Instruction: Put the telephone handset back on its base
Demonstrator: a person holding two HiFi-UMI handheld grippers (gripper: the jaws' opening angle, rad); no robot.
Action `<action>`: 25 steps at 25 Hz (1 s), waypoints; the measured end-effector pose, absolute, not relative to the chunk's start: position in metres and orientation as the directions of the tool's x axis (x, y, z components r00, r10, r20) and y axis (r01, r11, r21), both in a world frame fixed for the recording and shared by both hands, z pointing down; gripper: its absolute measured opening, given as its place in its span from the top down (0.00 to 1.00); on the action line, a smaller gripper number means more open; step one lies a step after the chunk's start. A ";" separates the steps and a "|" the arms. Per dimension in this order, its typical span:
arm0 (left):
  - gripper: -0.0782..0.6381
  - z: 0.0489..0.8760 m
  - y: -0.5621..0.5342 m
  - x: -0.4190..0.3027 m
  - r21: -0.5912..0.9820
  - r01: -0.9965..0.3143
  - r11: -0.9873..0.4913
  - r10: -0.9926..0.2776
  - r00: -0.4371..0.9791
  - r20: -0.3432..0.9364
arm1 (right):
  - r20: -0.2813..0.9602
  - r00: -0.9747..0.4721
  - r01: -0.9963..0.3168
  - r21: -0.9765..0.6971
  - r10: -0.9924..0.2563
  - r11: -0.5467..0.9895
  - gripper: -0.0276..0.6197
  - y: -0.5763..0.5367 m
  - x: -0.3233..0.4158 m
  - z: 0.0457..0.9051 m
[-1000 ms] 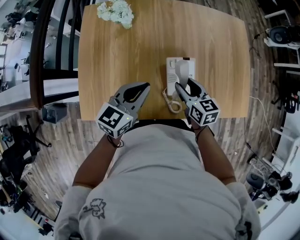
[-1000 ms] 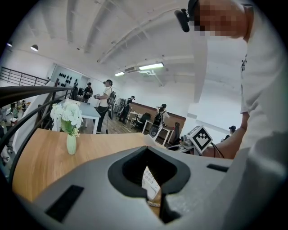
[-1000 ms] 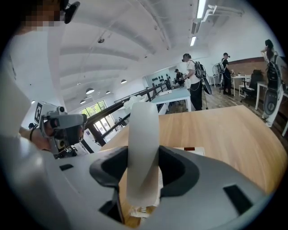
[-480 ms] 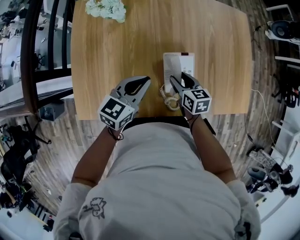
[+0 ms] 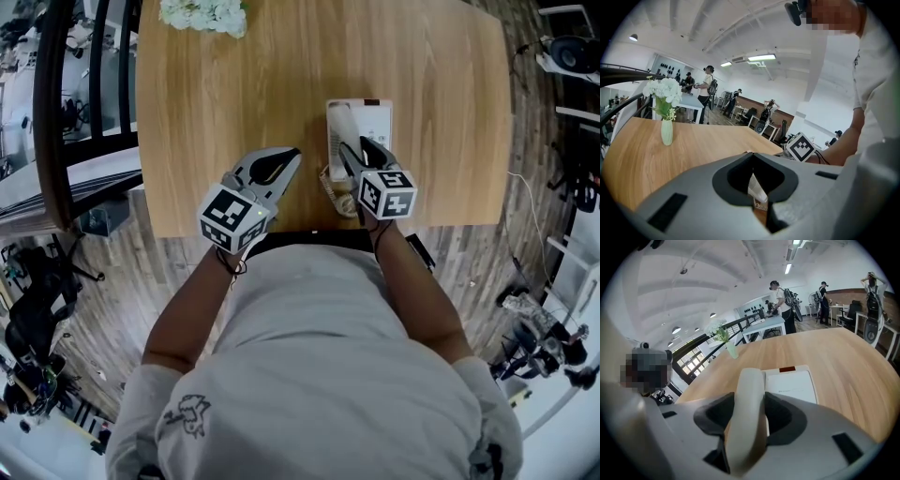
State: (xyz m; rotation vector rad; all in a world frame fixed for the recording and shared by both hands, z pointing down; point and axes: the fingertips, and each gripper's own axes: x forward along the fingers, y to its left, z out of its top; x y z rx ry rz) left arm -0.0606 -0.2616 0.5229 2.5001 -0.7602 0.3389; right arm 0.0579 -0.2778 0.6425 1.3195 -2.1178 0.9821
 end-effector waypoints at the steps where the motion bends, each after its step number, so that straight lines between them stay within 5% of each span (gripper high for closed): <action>1: 0.88 0.524 -0.262 -0.060 0.393 -0.576 -0.717 -0.449 0.813 0.371 | 0.693 -0.431 -0.902 -0.325 -0.577 0.284 0.63 -0.279 0.059 0.643; 25: 0.88 0.542 -0.269 -0.058 0.429 -0.562 -0.707 -0.417 0.821 0.389 | 0.738 -0.362 -0.932 -0.301 -0.570 0.202 0.63 -0.282 0.048 0.668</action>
